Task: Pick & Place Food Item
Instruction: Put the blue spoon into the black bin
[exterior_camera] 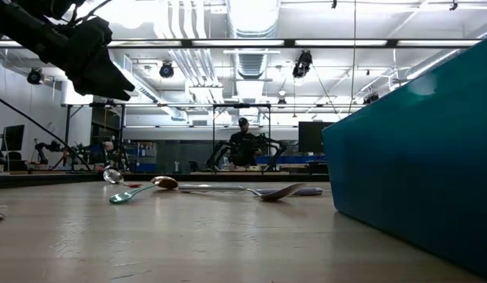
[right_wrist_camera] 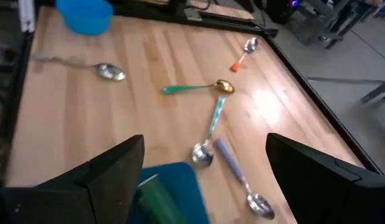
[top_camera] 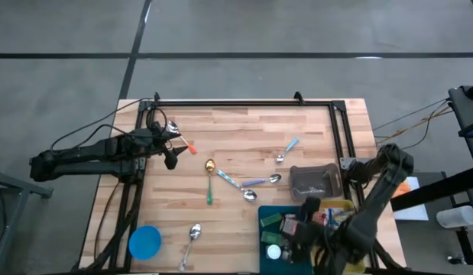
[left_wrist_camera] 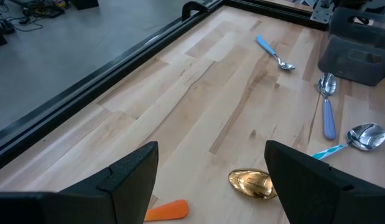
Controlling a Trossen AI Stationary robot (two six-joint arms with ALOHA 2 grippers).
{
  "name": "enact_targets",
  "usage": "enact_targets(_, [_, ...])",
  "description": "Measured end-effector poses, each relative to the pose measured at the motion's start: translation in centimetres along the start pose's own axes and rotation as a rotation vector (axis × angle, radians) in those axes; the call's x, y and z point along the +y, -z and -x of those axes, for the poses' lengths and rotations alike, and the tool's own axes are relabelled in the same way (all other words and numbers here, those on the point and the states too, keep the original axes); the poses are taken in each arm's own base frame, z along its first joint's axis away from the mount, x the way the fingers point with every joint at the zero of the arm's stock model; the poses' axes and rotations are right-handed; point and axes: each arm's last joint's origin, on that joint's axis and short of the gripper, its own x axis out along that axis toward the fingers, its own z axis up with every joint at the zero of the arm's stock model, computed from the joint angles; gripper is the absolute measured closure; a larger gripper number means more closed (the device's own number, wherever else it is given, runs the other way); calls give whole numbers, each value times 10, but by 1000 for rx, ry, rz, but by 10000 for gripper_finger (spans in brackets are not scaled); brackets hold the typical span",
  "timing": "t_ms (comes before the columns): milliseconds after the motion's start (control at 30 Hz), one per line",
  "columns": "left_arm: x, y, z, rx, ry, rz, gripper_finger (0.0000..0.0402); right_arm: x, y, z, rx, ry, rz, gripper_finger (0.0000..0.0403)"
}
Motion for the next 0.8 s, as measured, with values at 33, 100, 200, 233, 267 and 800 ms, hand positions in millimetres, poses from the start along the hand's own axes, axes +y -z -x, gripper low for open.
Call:
enact_targets(33, [0,0,0,0,0,0,103,-6,-1,-3,-4,2,-12,69])
enact_targets(100, [0,0,0,0,0,0,103,-19,-1,-9,-21,-1,-25,69])
enact_targets(200, [0,0,0,1,0,0,103,-34,1,-20,-63,-26,-24,69])
enact_targets(233, [0,0,0,0,0,0,103,-39,2,-24,-81,-40,-13,69])
enact_targets(267, [0,0,0,0,0,0,103,-43,4,-28,-100,-52,-1,69])
enact_targets(800, [0,0,0,1,0,0,103,-151,26,-74,-280,-138,-104,69])
